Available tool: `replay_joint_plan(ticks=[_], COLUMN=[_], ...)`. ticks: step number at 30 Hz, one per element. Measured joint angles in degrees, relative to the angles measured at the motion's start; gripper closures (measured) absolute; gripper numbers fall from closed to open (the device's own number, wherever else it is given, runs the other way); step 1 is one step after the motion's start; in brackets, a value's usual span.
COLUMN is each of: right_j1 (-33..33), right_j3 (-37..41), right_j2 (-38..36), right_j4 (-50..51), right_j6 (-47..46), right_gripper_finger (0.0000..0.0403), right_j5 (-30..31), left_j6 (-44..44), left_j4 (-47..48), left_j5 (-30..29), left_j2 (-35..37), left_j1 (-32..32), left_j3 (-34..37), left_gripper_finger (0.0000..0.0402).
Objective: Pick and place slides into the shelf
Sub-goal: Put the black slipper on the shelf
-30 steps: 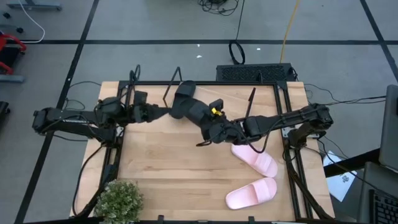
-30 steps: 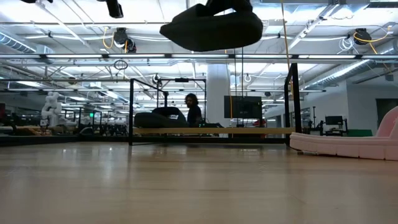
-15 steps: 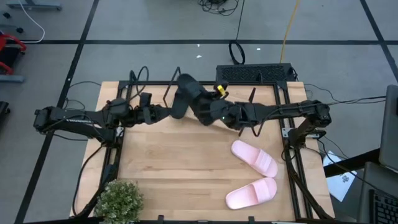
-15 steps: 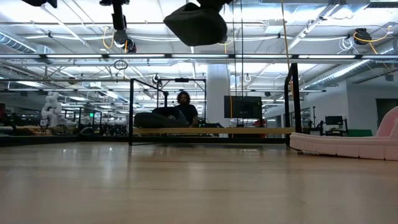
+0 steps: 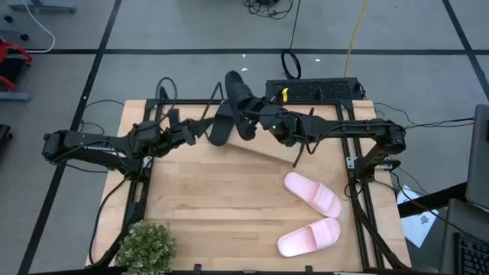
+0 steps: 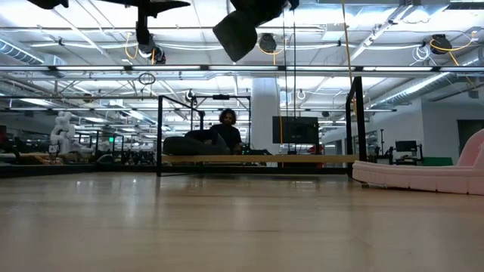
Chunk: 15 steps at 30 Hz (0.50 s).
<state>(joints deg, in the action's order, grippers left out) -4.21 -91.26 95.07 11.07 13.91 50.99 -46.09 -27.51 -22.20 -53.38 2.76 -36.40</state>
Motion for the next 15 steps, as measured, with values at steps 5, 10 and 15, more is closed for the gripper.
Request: replay_joint_plan(ticks=[5,10,15], right_j1=[-0.6,-0.9,-1.6], right_j3=[-0.1,-0.1,-0.1], right_j2=[0.0,0.6,0.6], right_j4=[1.0,1.7,2.1], right_j6=[-8.3,-11.5,-11.8], right_gripper_finger=[0.0403,0.0403,0.0403], right_j5=[-10.5,-13.9,-16.8], left_j6=[17.5,26.8,31.8], left_j4=[-7.8,-8.1,3.6], left_j5=[-4.5,-3.6,0.5], left_j2=[0.0,0.0,-1.8], left_j1=[0.0,0.0,-0.3], left_j3=[0.0,-1.3,-7.0], left_gripper_finger=[0.0353,0.0353,0.0353])
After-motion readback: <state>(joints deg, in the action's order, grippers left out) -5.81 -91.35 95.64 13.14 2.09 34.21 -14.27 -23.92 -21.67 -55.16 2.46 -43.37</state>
